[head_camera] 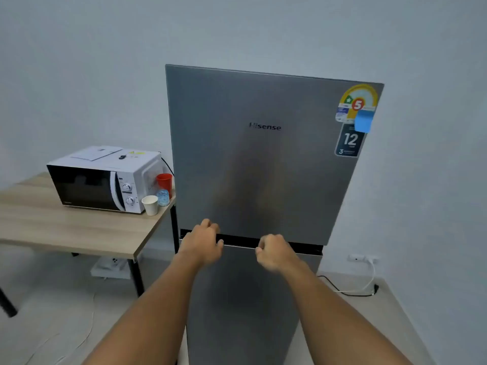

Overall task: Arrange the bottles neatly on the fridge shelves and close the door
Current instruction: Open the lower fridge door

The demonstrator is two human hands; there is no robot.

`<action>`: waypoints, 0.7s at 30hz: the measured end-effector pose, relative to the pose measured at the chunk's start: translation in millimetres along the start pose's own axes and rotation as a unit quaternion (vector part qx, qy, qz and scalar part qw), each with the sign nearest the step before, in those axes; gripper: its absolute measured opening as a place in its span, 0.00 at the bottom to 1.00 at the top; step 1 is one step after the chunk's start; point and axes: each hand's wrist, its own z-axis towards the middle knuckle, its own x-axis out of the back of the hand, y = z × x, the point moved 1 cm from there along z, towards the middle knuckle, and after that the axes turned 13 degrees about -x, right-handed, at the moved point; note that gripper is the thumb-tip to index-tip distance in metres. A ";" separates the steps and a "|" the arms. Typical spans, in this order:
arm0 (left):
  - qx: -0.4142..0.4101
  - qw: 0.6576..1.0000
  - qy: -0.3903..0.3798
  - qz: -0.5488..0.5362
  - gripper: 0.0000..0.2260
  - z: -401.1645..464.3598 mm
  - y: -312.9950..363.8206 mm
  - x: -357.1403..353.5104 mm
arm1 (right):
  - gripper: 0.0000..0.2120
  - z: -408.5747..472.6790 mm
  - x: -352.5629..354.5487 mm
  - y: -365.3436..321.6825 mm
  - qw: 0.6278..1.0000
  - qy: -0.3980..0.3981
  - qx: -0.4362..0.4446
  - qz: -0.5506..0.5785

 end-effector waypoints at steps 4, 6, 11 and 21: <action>0.020 0.998 -0.056 -0.008 0.22 5.6 -44.0 -18.7 | 0.24 13.3 -38.8 -6.4 0.999 -0.018 -0.008 -0.044; 0.014 0.997 -0.079 -0.022 0.24 12.9 -65.0 -30.0 | 0.30 25.9 -59.9 -11.0 0.998 -0.018 -0.010 -0.055; -0.015 0.996 -0.052 -0.064 0.24 25.0 -99.5 -56.4 | 0.34 52.5 -101.1 -30.9 0.997 0.021 -0.044 -0.055; 0.106 0.986 0.075 -0.106 0.30 44.7 -95.8 -82.2 | 0.29 69.3 -108.8 -48.2 0.969 0.106 -0.181 0.134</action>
